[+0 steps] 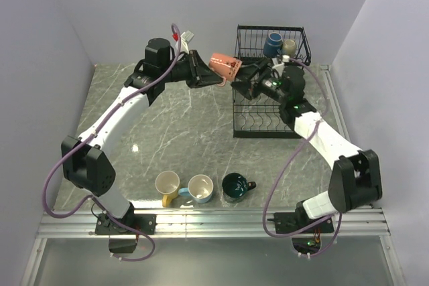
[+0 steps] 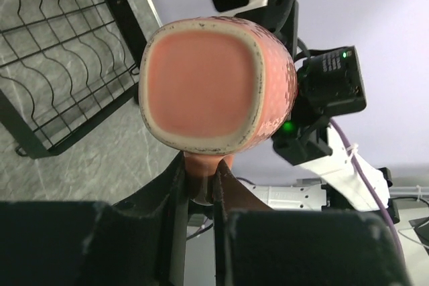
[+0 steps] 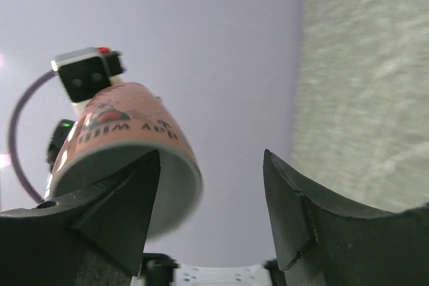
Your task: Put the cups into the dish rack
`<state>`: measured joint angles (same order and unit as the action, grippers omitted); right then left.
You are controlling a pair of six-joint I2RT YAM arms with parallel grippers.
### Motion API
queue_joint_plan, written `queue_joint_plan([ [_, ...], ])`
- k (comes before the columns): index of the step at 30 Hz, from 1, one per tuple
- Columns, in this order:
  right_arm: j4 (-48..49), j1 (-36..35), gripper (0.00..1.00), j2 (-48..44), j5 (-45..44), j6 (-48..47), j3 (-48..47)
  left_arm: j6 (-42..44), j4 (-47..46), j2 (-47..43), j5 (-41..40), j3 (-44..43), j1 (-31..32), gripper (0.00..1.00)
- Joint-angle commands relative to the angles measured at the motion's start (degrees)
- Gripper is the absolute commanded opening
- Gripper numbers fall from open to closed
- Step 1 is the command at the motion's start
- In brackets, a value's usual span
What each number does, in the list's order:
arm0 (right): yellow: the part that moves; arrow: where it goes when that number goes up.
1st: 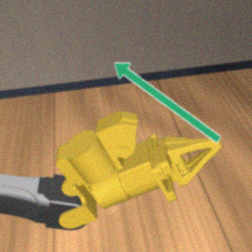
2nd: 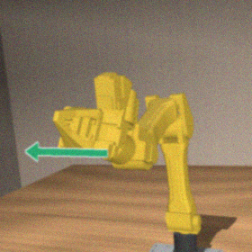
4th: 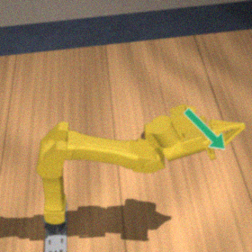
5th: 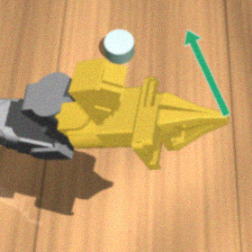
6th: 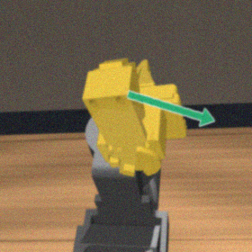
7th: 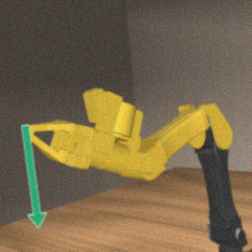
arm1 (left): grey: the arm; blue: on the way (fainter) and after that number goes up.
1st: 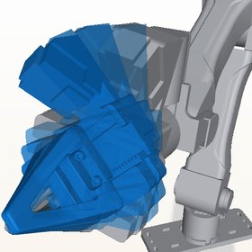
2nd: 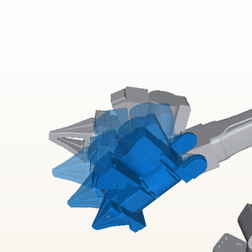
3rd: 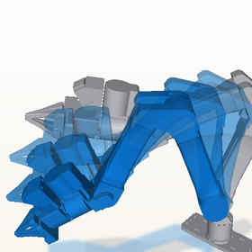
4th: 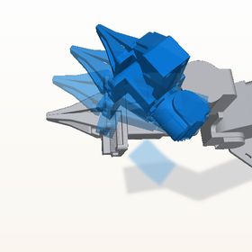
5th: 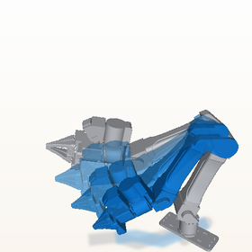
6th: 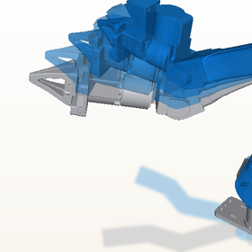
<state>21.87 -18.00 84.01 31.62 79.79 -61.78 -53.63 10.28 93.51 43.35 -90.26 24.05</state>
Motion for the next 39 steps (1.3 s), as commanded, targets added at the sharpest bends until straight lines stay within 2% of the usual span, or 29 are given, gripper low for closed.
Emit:
queue_joint_plan([
  [1,-9.89,4.45,0.7,-7.18,3.18,-11.12,3.31,4.4,-1.41,-4.65,2.96,-1.15,-0.15,0.0],
  [3,-13.67,8.41,0.7,-10.34,4.06,-14.82,4.73,6.15,-0.8,-5.36,3.75,-0.97,-0.15,0.0],
  [7,-27.8,15.44,0.7,-14.39,4.6,-28.77,4.48,8.27,-1.57,-6.85,7.08,0.86,-0.15,0.0],
  [9,-31.25,17.02,0.7,-15.36,3.81,-33.88,2.99,8.45,-2.2,-7.9,9.29,2.18,-0.06,0.01],
  [10,-29.18,17.03,0.72,-15.1,5.11,-34.26,2.2,8.45,-2.63,-8.34,10.08,3.32,0.46,0.0],
  [11,-25.68,17.03,0.72,-14.49,7.91,-33.83,1.93,9.23,-2.38,-8.7,10.69,3.94,0.82,0.0],
  [12,-21.99,17.03,0.74,-13.09,14.98,-33.13,0.97,9.59,-2.11,-9.57,11.83,4.91,1.34,0.0],
  [13,-19.69,17.03,0.77,-8.9,18.88,-33.03,-3.22,9.77,-2.28,-10.01,12.71,5.53,2.56,0.0],
  [15,-19.31,16.95,0.8,-3.88,30.46,-33.29,-9.21,9.59,-2.72,-11.59,15.52,6.84,3.54,0.0],
  [17,-18.28,16.94,0.87,0.61,35.6,-31.99,-15.73,9.42,-3.6,-12.74,17.81,9.22,4.51,0.0],
  [20,10.55,16.16,0.95,2.47,39.31,-9.29,-11.1,10.73,-2.82,-14.67,19.92,10.37,4.51,0.0],
  [21,25.7,15.72,0.96,3.43,39.92,2.97,-9.34,10.56,-2.12,-15.11,20.45,10.54,4.6,0.0],
  [23,33.39,13.97,0.96,6.06,42.12,9.75,-9.06,11.87,0.34,-15.29,20.81,10.28,4.51,0.0],
  [26,24.57,9.85,0.98,4.51,44.4,3.03,-9.76,13.8,3.94,-16.52,20.29,11.33,4.42,0.0],
  [27,20.97,8.35,0.99,4.15,45.11,-2.39,-10.11,14.51,5.43,-16.61,19.93,11.42,4.51,0.01],
  [28,14.93,6.94,0.99,3.8,45.9,-4.45,-10.81,15.3,8.67,-16.7,19.32,11.59,4.51,0.0],
  [31,8.66,2.54,0.98,2.66,47.92,-9.37,-10.21,16.89,10.2,-17.31,17.91,13.52,4.6,0.0],
  [35,5.73,1.48,0.98,1.42,48.01,-12.02,-8.45,17.15,10.89,-17.31,17.03,14.15,4.77,0.01],
  [39,1.7,0.16,0.97,1.25,49.24,-15.86,-10.72,18.11,12.38,-15.48,16.15,13.97,6.18,0.01],
])
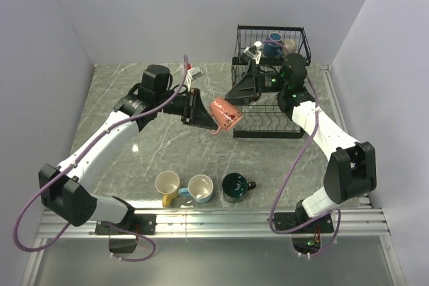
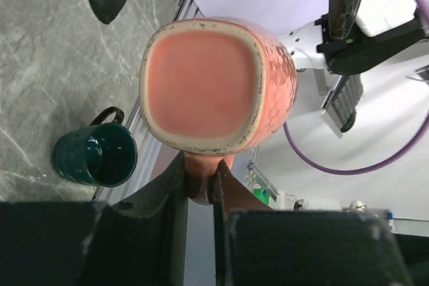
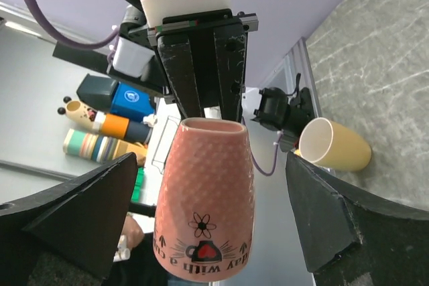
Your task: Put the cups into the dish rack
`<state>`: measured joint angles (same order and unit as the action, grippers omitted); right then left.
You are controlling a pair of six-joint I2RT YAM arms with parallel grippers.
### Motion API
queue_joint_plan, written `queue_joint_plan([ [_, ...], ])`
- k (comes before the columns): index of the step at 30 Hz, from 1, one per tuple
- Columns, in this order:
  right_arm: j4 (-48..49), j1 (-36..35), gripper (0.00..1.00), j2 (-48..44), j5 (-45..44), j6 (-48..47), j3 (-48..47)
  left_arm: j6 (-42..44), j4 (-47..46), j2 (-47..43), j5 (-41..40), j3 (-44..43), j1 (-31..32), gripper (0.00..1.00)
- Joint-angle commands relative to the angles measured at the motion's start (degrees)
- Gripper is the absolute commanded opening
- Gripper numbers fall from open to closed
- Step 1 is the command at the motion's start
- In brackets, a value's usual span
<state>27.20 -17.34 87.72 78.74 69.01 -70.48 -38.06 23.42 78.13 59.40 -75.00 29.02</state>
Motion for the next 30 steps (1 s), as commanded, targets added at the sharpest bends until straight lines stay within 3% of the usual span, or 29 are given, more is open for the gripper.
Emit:
queue_joint_plan([
  [1,-8.26,-1.19,0.97,-2.73,2.55,-6.94,-2.73,3.51,0.74,0.62,-0.59,-1.81,2.0,0.0],
  [4,-16.44,-2.43,0.97,-3.17,3.69,-13.54,-4.4,5.54,1.9,2.64,-0.52,-1.9,3.76,0.0],
  [20,-25.44,-4.89,0.92,-10.2,7.31,-22.34,8.42,11.43,9.45,4.93,-5.69,-5.85,6.58,0.0],
  [23,-32.02,-4.98,0.9,-10.03,6.69,-27.43,8.25,11.87,10.24,4.75,-7.28,-7.79,6.49,0.0],
  [26,-37.04,-5.42,0.86,-9.68,6.16,-31.48,6.76,12.83,11.29,5.28,-8.68,-8.23,6.84,0.0],
  [30,-38.97,-6.65,0.7,-9.06,5.9,-33.32,5.53,14.42,13.14,6.42,-10.44,-8.23,8.16,0.0],
])
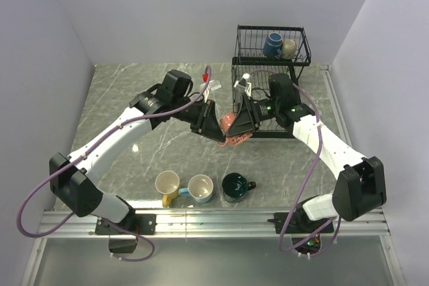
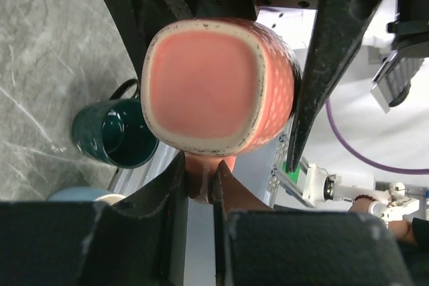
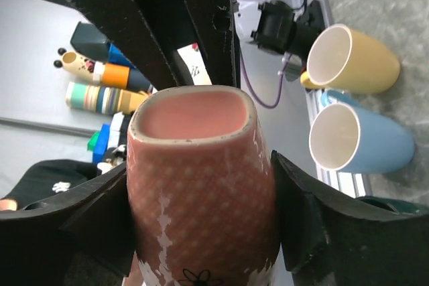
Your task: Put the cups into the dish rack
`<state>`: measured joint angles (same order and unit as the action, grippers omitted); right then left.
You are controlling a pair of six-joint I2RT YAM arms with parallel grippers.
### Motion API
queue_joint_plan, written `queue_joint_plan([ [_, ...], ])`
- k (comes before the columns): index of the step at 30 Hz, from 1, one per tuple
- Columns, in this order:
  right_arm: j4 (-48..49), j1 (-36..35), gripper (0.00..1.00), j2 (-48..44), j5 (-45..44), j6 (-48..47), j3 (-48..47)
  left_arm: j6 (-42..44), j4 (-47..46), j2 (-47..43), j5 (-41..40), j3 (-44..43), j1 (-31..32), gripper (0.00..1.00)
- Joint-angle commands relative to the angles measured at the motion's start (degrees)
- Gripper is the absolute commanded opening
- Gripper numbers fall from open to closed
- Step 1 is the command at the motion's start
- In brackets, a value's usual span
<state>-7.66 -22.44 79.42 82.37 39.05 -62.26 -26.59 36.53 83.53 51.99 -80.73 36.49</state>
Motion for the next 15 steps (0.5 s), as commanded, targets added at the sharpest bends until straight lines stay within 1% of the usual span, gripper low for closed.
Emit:
queue_joint_plan([
  [1,-6.47,-1.73,0.67,-0.23,2.1,-4.32,-3.21,3.47,1.51,1.37,-3.12,-2.85,1.64,0.0],
  [2,-7.88,-2.17,0.63,0.12,1.66,-5.46,-3.74,4.52,2.22,1.9,-4.25,-3.12,2.26,0.0],
  [3,-9.29,-2.17,0.62,0.47,1.22,-7.56,-4.96,5.22,3.36,2.86,-4.78,-4.08,3.05,0.0],
  [4,-10.87,-2.35,0.62,1.0,1.04,-8.02,-5.32,5.67,4.24,3.31,-4.88,-4.26,4.54,0.0],
  [7,-11.41,-2.26,0.62,2.23,1.22,-8.46,-6.64,6.99,5.82,5.24,-5.58,-5.31,7.0,0.0],
  [12,-13.26,-2.26,0.61,3.64,0.86,-10.13,-8.32,7.96,7.23,5.42,-6.72,-5.58,7.98,0.0],
  [14,-13.08,-2.09,0.63,3.64,0.95,-10.22,-8.14,8.48,7.5,5.07,-6.72,-5.14,7.98,0.0],
  [15,-12.82,-1.74,0.68,3.55,0.87,-10.05,-7.79,8.48,7.59,4.63,-7.42,-4.97,7.98,0.0],
])
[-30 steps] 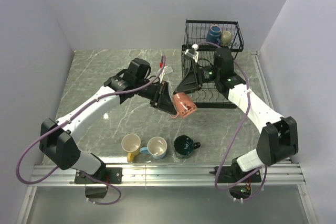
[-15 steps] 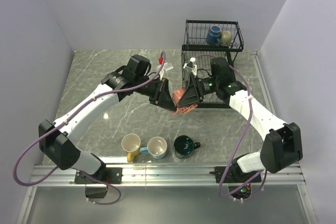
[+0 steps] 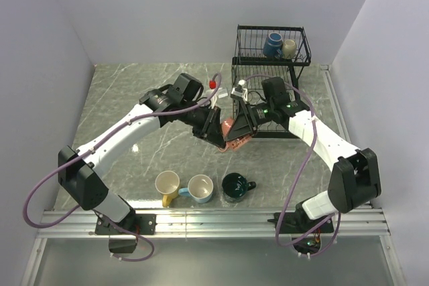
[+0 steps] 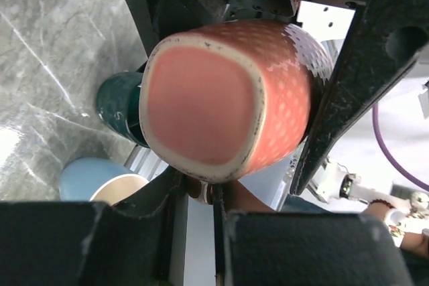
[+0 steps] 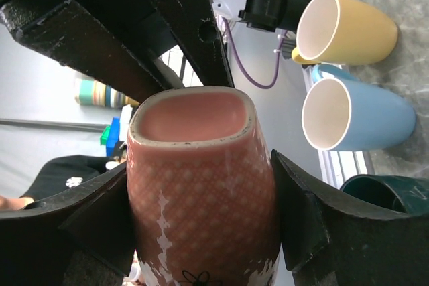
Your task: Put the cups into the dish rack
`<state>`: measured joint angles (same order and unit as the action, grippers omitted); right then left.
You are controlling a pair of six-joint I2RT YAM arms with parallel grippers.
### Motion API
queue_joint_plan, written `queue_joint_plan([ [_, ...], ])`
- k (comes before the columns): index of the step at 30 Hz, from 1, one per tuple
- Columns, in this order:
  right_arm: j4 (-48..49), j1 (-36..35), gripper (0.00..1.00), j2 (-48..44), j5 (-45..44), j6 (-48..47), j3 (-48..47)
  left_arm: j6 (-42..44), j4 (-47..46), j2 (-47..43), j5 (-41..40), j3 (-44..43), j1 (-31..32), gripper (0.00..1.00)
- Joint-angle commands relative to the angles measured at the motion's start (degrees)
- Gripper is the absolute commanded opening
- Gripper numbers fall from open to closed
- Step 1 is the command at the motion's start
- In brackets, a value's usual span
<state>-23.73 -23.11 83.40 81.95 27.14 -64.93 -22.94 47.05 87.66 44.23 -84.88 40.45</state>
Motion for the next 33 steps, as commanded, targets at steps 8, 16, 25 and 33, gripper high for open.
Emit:
queue_joint_plan([
  [8,3.69,0.26,0.91,-0.51,1.19,1.96,-4.59,5.27,-2.75,-0.47,-0.02,0.51,4.11,0.0],
  [16,8.51,2.81,0.86,-3.41,1.98,5.47,-0.03,5.8,-2.31,-1.08,-1.34,1.12,4.11,0.0],
  [25,11.86,2.81,0.71,-5.87,2.25,8.38,4.81,6.15,-2.4,-1.35,-2.21,1.56,4.03,0.0],
  [33,16.15,2.81,0.78,-8.24,3.65,11.36,7.36,6.42,-2.13,-1.35,-3.44,1.56,4.03,0.0],
])
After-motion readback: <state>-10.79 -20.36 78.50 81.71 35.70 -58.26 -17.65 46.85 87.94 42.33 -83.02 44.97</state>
